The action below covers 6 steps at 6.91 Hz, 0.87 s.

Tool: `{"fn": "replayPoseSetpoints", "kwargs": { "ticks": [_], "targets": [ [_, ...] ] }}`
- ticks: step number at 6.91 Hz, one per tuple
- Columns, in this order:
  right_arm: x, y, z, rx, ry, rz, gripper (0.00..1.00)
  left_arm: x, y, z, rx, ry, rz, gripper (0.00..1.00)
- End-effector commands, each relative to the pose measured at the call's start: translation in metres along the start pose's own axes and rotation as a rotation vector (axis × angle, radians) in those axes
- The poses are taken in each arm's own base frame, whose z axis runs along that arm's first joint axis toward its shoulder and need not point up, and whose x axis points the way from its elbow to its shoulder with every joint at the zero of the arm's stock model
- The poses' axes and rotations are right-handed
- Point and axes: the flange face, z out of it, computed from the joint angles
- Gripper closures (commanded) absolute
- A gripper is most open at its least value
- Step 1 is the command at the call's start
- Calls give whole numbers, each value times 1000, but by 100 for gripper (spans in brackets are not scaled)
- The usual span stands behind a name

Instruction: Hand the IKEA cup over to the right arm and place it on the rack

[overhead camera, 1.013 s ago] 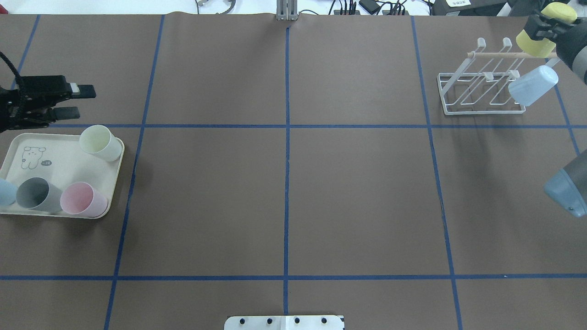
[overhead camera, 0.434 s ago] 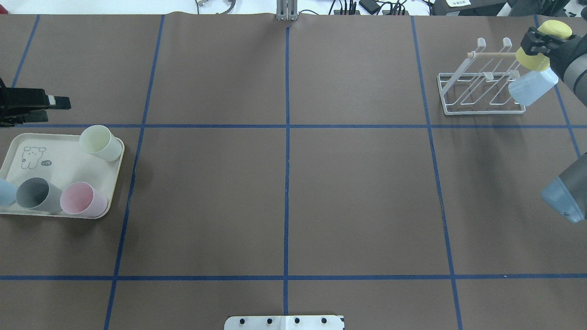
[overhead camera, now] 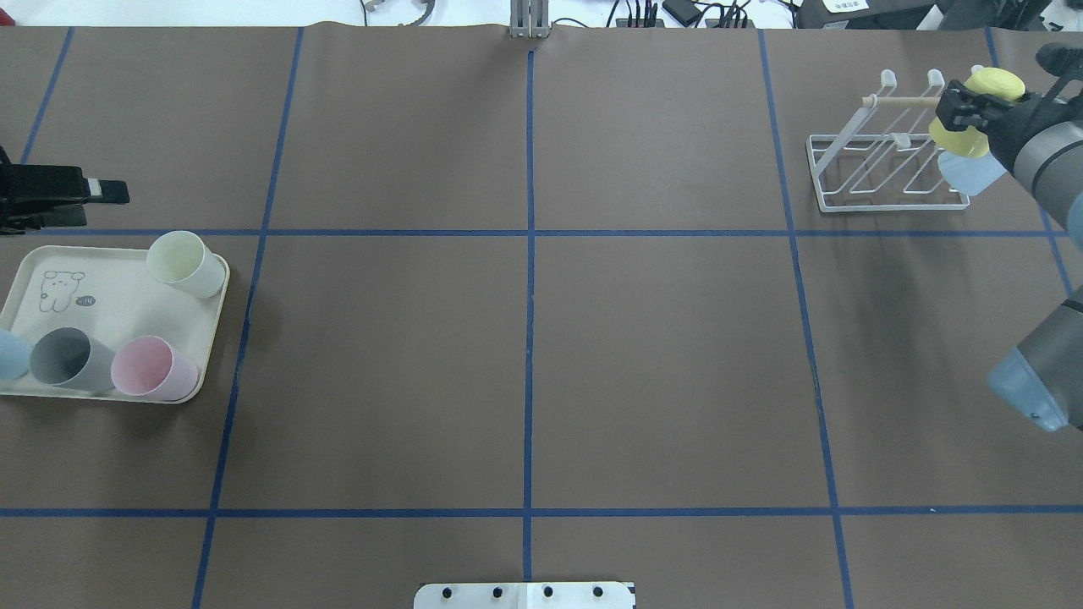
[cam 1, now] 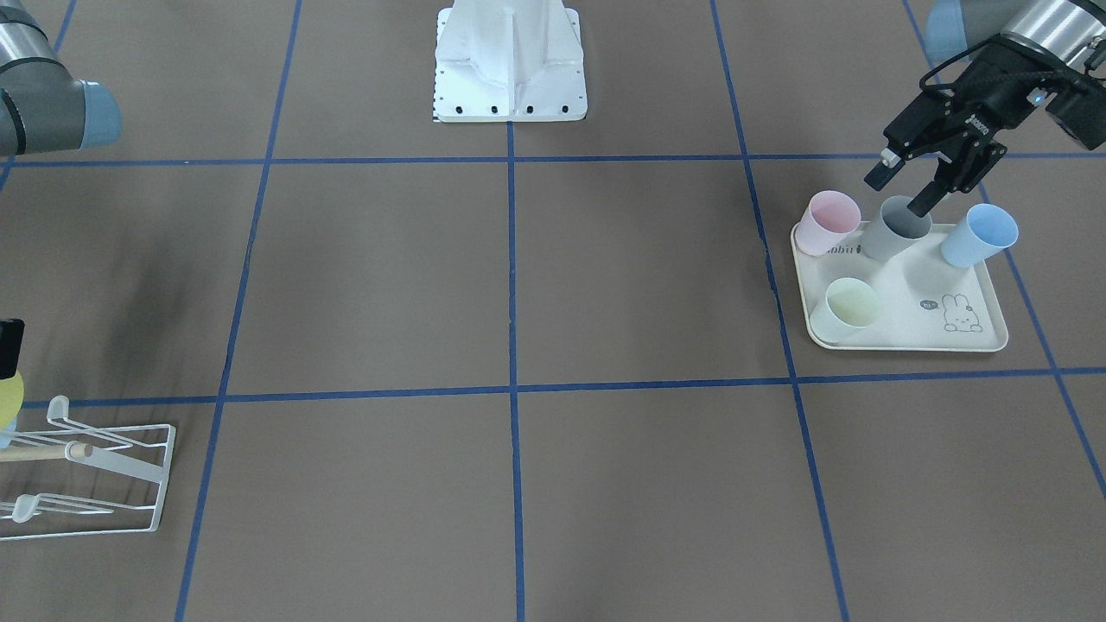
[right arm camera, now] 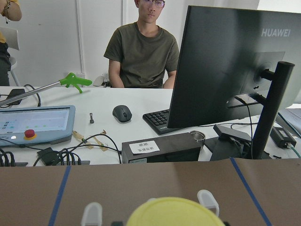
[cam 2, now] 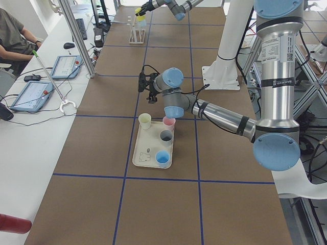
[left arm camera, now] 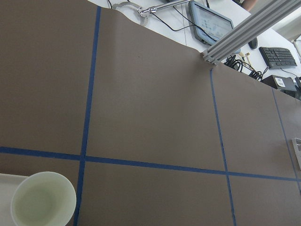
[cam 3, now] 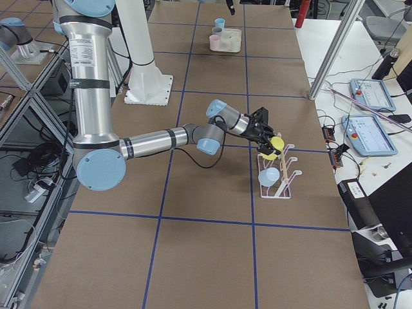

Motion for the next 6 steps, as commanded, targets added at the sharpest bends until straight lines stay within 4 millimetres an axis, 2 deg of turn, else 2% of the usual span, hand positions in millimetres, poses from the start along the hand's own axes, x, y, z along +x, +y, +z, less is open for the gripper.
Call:
{"fn": "replayPoseSetpoints", "kwargs": {
  "ticks": [1,6],
  "targets": [
    [1,3,1,3,5,-5,100,-4,2,-1,-2,-8,11,0],
    [13,12,19,41,75,-24,100,-6,2,-1,-1,-11,17,0]
  ]
}}
